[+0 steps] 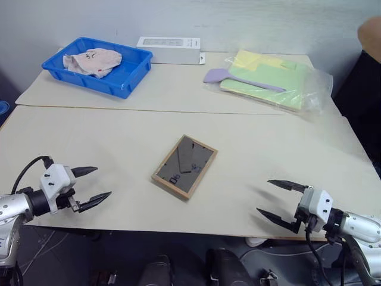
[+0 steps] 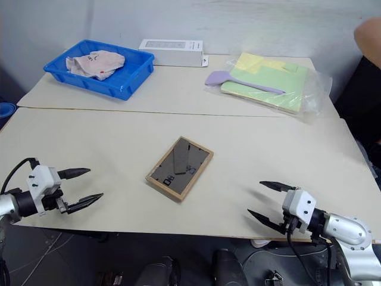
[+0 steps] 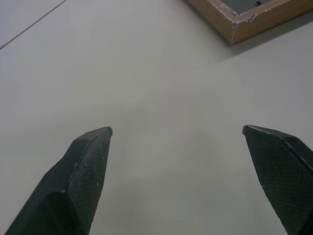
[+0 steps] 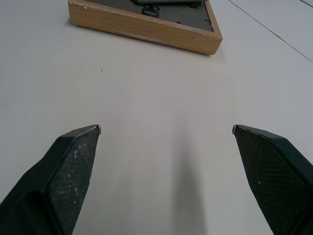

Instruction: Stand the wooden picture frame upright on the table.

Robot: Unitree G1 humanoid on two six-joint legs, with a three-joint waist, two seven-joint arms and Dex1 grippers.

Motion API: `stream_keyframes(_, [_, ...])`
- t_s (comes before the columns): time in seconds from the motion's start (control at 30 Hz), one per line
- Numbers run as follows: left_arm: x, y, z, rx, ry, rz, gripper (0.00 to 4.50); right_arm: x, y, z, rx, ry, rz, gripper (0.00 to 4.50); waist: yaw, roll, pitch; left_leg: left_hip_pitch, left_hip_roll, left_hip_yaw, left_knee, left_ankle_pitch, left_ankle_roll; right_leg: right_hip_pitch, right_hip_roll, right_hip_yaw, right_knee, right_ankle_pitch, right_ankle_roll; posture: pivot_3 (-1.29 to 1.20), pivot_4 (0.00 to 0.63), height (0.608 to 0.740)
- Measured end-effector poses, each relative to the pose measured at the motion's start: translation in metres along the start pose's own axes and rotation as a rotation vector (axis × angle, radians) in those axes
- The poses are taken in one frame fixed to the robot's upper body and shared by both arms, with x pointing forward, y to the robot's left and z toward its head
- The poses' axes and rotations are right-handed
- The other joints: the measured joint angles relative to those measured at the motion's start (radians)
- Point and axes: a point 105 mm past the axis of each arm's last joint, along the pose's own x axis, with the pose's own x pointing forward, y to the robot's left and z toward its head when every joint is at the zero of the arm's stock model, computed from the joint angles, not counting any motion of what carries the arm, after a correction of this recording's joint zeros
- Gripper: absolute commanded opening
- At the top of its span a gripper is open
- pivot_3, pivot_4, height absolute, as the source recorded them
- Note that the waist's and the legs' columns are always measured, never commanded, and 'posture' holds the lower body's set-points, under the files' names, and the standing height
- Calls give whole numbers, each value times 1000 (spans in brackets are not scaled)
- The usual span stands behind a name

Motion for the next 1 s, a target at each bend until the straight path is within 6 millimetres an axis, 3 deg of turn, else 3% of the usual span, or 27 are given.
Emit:
stream_keyframes(0.17, [1, -1, -1, -37, 3, -3, 4500, 2, -2, 1, 8, -1, -7, 4472, 1, 0, 0, 0, 0, 0, 0, 0, 0, 0, 0, 0, 0, 0, 0, 0, 150, 740])
stream_keyframes(0.27, [5, -3, 5, -60, -15, -28, 4121, 10, -3, 6, 37, -15, 4, 3928, 1, 0, 0, 0, 0, 0, 0, 0, 0, 0, 0, 0, 0, 0, 0, 0, 150, 740])
stream_keyframes(0.5, [42, 9, 35, -23, -86, -18, 2275, 46, 3, 17, 65, -39, 52, 1721, 3, 0, 0, -1, -1, 0, 1, 1, 0, -1, 0, 0, 1, 0, 0, 0, 150, 740])
stream_keyframes(0.6, [85, 15, 42, -17, -99, -10, 1356, 80, 2, 15, 30, -16, 47, 658, 5, -1, 0, -2, -1, 0, 4, 1, 0, -1, 1, -1, 3, 1, 1, 0, 150, 740])
stream_keyframes(0.67, [116, 6, 49, -3, -114, -43, 794, 103, 9, 20, 5, -28, 74, 46, 5, -1, 0, -2, -3, 1, 5, 1, 0, -2, 1, -1, 9, 1, 1, 0, 150, 740])
stream_keyframes(0.77, [139, 0, 46, -20, -93, -67, 12, 116, 12, 15, 11, 6, 86, 0, 2, -1, 0, -5, -2, 2, 5, 1, 0, -6, 2, -1, 9, 1, 2, 0, 150, 740])
stream_keyframes(1.0, [153, -18, 42, -25, -58, -146, 12, 136, 13, 24, 18, -4, 71, 0, 2, -2, 0, -6, -1, 3, 10, 2, -1, -6, 2, -2, 13, 1, 1, 0, 150, 740])
